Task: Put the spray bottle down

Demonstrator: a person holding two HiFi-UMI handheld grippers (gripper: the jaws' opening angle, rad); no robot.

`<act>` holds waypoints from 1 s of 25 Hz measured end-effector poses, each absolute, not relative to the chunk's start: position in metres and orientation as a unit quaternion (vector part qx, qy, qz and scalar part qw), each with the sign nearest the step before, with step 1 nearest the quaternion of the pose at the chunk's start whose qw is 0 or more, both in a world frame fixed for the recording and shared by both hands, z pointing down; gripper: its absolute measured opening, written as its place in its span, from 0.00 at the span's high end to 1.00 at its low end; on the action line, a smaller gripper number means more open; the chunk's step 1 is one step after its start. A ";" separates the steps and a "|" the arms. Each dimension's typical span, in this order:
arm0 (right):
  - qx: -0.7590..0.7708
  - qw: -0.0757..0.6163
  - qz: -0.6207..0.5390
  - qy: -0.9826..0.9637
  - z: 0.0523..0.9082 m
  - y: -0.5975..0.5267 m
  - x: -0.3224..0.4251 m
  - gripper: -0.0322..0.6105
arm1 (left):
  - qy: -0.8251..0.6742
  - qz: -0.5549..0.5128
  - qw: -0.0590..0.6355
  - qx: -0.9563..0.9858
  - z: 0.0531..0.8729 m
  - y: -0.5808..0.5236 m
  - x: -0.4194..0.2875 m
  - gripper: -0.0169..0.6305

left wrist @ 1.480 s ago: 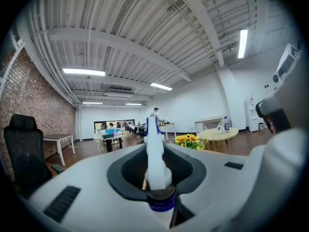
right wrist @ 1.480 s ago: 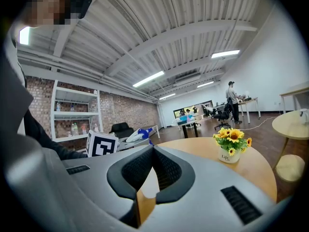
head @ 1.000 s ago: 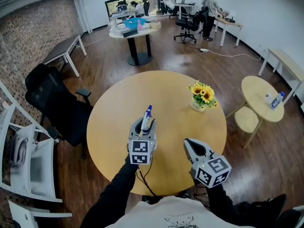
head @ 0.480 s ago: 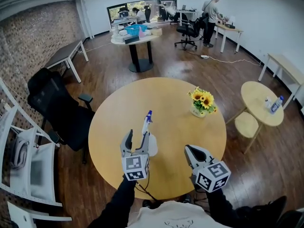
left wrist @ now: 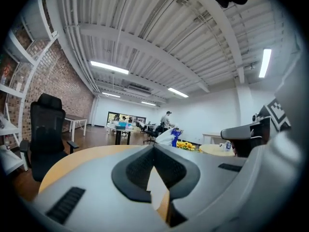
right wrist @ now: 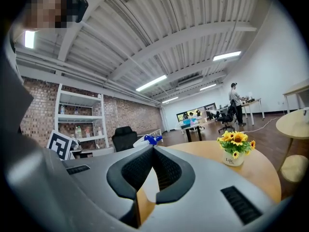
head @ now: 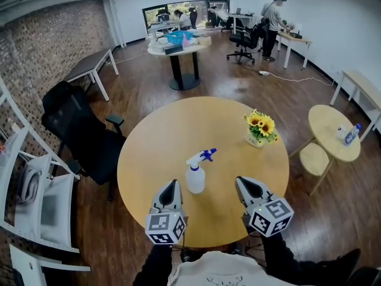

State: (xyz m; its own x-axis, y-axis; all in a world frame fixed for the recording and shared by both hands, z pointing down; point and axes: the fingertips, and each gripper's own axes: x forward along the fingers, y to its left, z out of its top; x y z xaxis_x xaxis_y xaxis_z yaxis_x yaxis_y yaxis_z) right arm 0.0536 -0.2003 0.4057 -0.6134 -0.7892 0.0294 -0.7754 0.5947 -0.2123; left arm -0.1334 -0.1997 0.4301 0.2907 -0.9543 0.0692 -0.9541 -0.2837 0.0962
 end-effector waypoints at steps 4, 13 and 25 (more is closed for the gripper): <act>-0.426 0.027 -0.091 0.900 0.401 -0.204 0.042 0.99 | -0.588 0.001 0.069 0.806 0.432 -0.197 -0.126 1.00; -0.425 0.025 -0.084 0.901 0.403 -0.200 0.040 1.00 | -0.555 0.002 0.086 0.827 0.430 -0.180 -0.124 1.00; -0.422 0.021 -0.081 0.903 0.406 -0.207 0.039 1.00 | -0.541 0.006 0.093 0.836 0.432 -0.179 -0.119 1.00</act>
State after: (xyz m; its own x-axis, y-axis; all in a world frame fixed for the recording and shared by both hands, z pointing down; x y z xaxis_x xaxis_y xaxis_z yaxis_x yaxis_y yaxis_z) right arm 0.0387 -0.2070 0.4060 -0.6428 -0.7654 0.0302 -0.7585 0.6305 -0.1644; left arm -0.1194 -0.1794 0.4315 0.4146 -0.9033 0.1102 -0.9054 -0.3972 0.1498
